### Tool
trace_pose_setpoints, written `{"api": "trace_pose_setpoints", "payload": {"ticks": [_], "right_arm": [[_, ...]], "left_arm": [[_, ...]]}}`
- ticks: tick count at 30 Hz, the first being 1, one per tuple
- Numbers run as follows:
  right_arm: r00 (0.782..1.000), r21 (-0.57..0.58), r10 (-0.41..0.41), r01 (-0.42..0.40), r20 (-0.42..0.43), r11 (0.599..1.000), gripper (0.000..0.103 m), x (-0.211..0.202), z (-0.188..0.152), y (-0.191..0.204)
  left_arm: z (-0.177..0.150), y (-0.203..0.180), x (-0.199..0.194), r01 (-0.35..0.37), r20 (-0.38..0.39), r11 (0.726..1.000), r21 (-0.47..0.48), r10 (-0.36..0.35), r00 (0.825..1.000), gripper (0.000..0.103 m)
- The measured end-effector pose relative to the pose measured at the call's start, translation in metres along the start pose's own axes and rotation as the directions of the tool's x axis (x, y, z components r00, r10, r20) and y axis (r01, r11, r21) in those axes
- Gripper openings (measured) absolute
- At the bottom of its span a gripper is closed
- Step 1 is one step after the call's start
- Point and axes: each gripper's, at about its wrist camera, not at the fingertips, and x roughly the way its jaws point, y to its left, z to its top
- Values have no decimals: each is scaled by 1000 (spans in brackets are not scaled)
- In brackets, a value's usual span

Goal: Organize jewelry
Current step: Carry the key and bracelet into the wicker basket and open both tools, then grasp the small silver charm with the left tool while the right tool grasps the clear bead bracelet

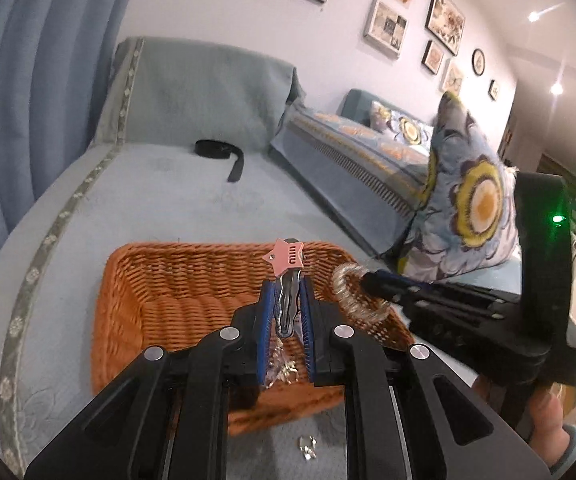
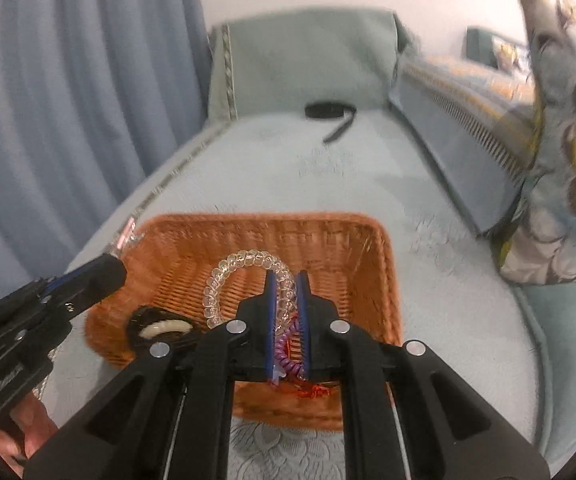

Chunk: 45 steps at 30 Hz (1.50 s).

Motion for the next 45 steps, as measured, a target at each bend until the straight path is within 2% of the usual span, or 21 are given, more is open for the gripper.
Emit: {"api": "trace_pose_setpoints", "payload": {"ticks": [6, 12, 17, 19, 21, 22, 28, 30, 32, 39, 45], "right_arm": [[995, 5, -61, 61, -77, 998, 8, 39, -8, -4], [991, -8, -89, 89, -103, 996, 8, 49, -18, -5], [990, 6, -78, 79, -120, 997, 9, 50, -18, -7], [990, 24, -65, 68, -122, 997, 9, 49, -18, -8], [992, 36, -47, 52, -118, 998, 10, 46, -19, -11], [992, 37, -40, 44, -116, 998, 10, 44, -19, -11], [997, 61, -11, 15, -74, 998, 30, 12, -22, -15], [998, 66, 0, 4, -58, 998, 41, -2, -24, -15], [1000, 61, 6, -4, -30, 998, 46, -22, -28, -14], [998, 18, 41, -42, 44, 999, 46, -94, -62, -7], [998, -25, 40, -39, 52, 999, 46, -138, -110, -10]], "left_arm": [[-10, 3, 29, -20, -53, 1000, -2, 20, 998, 11], [-19, 6, 38, -19, -75, 1000, -6, 18, 997, 11], [-20, 4, 38, -20, -84, 1000, 3, 20, 996, 12], [-21, 5, 35, -17, -75, 1000, -2, 17, 997, 16], [-21, 6, 30, -13, -64, 1000, -10, 12, 998, 34], [-21, 7, 25, -13, -49, 1000, -15, 12, 999, 37], [-23, 7, -11, 27, 20, 999, -41, -26, 999, 40], [-24, 5, -27, 39, 42, 998, -42, -37, 998, 43], [-24, 2, -45, 37, 64, 999, -38, -34, 997, 45], [-40, -12, -109, 32, 122, 999, -26, -28, 992, 48], [-73, -19, -139, 28, 113, 998, -54, -21, 993, 50]]}}
